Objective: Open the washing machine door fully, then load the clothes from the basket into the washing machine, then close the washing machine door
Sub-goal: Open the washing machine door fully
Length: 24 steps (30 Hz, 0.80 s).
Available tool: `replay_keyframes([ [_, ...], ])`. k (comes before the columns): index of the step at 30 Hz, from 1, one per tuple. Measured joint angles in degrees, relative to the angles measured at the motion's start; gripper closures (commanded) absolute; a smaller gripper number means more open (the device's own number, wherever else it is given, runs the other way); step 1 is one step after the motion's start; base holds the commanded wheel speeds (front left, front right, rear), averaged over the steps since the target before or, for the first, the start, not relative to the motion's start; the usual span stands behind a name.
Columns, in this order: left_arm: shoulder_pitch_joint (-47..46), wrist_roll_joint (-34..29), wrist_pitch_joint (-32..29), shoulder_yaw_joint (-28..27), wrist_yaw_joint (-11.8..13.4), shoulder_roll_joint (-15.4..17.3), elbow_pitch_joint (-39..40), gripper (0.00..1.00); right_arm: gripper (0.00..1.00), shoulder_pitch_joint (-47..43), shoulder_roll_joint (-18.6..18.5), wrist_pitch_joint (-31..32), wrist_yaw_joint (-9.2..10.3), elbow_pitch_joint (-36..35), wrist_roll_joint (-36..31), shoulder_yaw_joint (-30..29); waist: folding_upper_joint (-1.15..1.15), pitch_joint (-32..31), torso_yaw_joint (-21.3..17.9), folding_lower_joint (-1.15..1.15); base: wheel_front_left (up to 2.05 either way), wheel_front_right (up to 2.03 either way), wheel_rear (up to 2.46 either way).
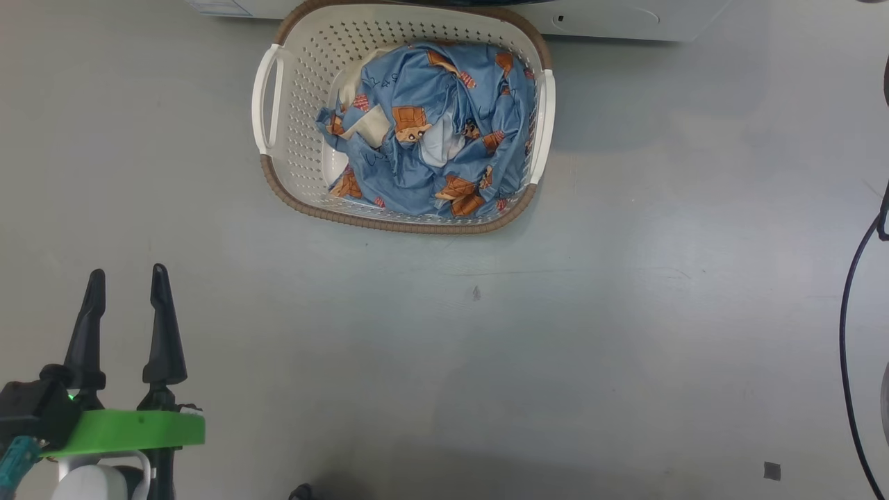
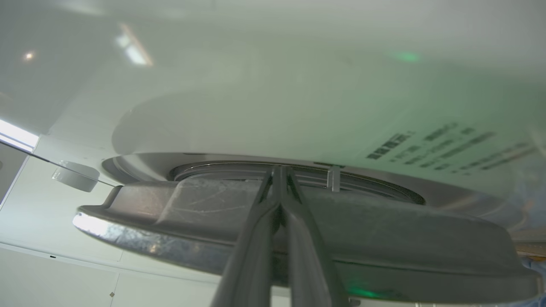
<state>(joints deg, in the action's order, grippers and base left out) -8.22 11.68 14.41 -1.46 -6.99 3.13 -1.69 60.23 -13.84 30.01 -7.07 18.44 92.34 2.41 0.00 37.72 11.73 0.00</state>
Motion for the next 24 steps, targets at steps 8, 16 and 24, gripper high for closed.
replay_keyframes([
  [8,0.1,-0.1,0.0,0.0,0.0,0.1,0.1,0.00,1.00,0.0,0.1,0.0,0.00,0.7,-0.1,0.0,0.00,0.0,0.1,0.00,0.00,0.00,0.00],
  [16,0.2,-0.1,0.0,-0.2,0.0,0.1,0.1,0.00,1.00,0.0,-0.2,0.5,0.00,0.8,-0.5,0.3,0.00,-0.1,0.5,0.00,0.00,0.00,0.00],
  [24,0.2,-0.1,0.0,-0.2,0.0,0.1,0.1,0.00,1.00,0.1,-0.3,1.1,0.00,0.8,-0.7,0.8,0.00,-0.2,0.5,0.00,0.00,0.00,0.00],
])
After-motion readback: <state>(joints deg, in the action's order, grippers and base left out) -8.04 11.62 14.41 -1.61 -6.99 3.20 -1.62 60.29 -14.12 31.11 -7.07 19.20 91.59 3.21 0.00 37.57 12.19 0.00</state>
